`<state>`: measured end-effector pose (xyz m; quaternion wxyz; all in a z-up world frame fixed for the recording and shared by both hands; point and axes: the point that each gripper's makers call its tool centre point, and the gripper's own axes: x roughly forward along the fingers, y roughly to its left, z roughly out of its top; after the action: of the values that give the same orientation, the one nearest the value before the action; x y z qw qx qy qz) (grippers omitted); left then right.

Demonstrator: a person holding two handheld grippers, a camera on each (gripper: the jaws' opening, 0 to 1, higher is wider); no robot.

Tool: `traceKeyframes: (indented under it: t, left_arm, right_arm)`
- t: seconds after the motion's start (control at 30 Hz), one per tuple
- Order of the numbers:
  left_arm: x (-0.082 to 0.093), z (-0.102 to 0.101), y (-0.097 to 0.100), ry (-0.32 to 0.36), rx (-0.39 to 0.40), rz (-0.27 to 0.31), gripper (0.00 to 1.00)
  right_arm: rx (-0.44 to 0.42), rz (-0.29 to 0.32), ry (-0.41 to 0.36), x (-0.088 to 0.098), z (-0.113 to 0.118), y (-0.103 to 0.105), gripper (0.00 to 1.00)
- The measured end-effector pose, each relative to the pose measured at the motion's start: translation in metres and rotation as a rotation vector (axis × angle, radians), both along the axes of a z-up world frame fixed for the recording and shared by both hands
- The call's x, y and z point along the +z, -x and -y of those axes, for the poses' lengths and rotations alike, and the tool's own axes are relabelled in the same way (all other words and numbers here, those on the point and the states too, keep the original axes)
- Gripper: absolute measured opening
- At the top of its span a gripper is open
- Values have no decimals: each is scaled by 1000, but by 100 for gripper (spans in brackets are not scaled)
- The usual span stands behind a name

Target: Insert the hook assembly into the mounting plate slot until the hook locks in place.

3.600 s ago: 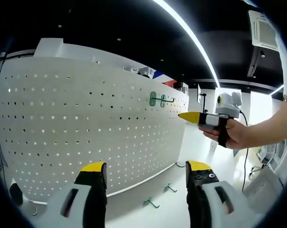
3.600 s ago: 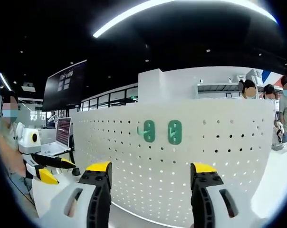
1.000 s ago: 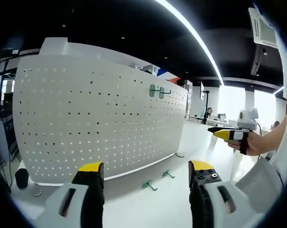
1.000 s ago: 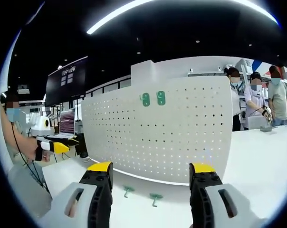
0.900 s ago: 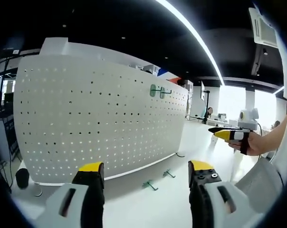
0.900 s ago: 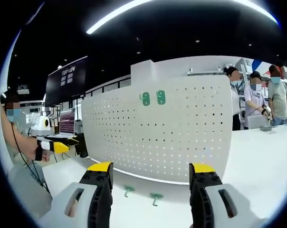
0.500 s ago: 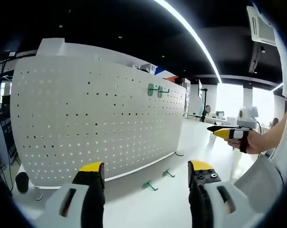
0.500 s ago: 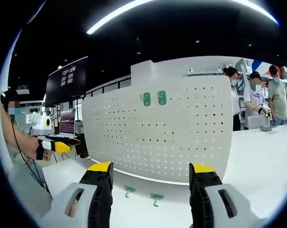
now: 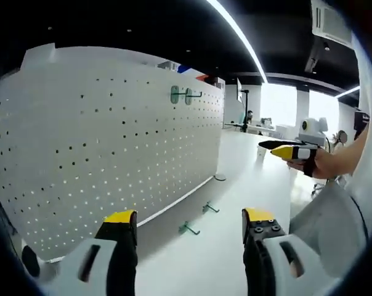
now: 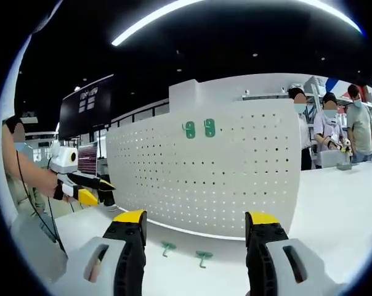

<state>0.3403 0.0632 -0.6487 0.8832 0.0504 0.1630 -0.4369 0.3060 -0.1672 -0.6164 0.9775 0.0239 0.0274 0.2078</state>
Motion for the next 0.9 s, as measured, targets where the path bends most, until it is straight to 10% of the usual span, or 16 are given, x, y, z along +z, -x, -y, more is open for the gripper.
traceKeyframes:
  t: [0.37, 0.9]
  left_arm:
    - [-19, 18, -4, -147, -190, -107, 73]
    - [-53, 22, 4, -422, -416, -117, 74]
  right_arm:
    - [25, 5, 13, 0, -6, 2, 63]
    - [45, -2, 34, -4, -9, 5, 63]
